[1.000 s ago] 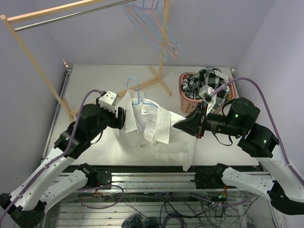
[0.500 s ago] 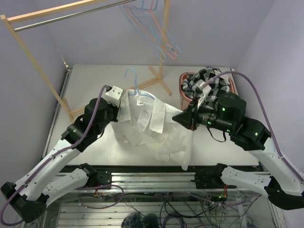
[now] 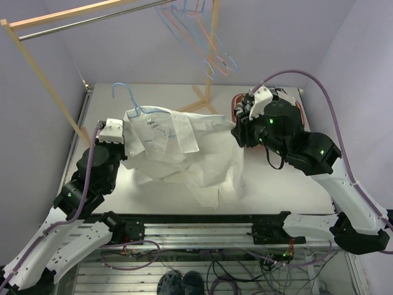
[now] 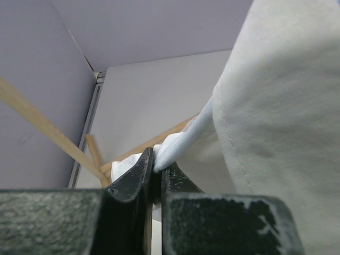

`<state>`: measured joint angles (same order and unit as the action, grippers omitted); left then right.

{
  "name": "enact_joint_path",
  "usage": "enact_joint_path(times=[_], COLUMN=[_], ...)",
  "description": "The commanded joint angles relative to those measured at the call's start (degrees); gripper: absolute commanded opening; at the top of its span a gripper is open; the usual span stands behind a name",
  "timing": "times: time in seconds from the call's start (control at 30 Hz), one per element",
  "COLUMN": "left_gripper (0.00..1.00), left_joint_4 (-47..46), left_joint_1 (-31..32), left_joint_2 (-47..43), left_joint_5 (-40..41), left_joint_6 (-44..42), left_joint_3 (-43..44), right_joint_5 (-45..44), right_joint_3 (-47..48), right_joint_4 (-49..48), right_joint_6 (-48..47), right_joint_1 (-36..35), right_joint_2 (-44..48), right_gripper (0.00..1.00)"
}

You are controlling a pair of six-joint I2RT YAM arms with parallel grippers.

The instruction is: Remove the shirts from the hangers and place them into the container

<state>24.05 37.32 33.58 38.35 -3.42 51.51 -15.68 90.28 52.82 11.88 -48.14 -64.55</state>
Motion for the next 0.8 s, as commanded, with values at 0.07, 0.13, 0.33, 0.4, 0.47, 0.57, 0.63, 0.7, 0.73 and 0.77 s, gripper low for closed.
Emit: enact_joint_path(times=[0.07,0.13,0.33,0.4,0.47,0.57,0.63,0.7,0.73,0.77], left_gripper=[0.07,0.07,0.07,0.07,0.07,0.07,0.07,0.07,0.07,0.07], left_joint_4=[-0.02,0.64,0.72,0.76,1.01,1.83,2.55,3.04,3.1,3.11], left_joint_1=[-0.32,-0.31,-0.32,-0.32,-0.32,-0.33,-0.38,-0.38,-0.34,-0.34], left_joint_2=[4.47,6.25,6.86,6.8,7.12,8.33,9.4,10.41,10.63,10.7], left_joint_5=[1.61,0.96,1.85,2.24,2.58,3.88,3.81,3.59,3.46,3.34], left_joint_6=[3.51,3.81,4.16,4.25,4.49,5.07,5.4,5.6,5.62,5.62], left_joint_3=[0.66,1.24,0.97,0.91,1.1,1.56,1.98,2.36,2.39,2.45], right_joint_5=[2.66,6.39,10.04,10.71,10.5,11.26,10.63,7.08,5.39,3.6], right_joint_3=[4.24,4.51,8.79,8.44,6.21,3.08,2.71,5.47,7.52,9.09], right_joint_4=[-2.0,-4.68,-6.1,-6.24,-7.6,-9.99,-10.43,-9.02,-8.44,-8.01], right_joint_6=[-2.18,-2.17,-2.28,-1.77,-1.05,-0.7,-1.04,-1.36,-1.6,-1.74], right_joint_1=[-0.28,-0.21,-0.24,-0.27,-0.24,-0.25,-0.24,-0.2,-0.21,-0.23], right_joint_2=[-2.66,-3.63,-9.25,-9.59,-8.52,-6.58,-5.79,-6.11,-6.31,-6.3], right_gripper=[0.44,0.46,0.53,0.54,0.55,0.55,0.56,0.58,0.6,0.64])
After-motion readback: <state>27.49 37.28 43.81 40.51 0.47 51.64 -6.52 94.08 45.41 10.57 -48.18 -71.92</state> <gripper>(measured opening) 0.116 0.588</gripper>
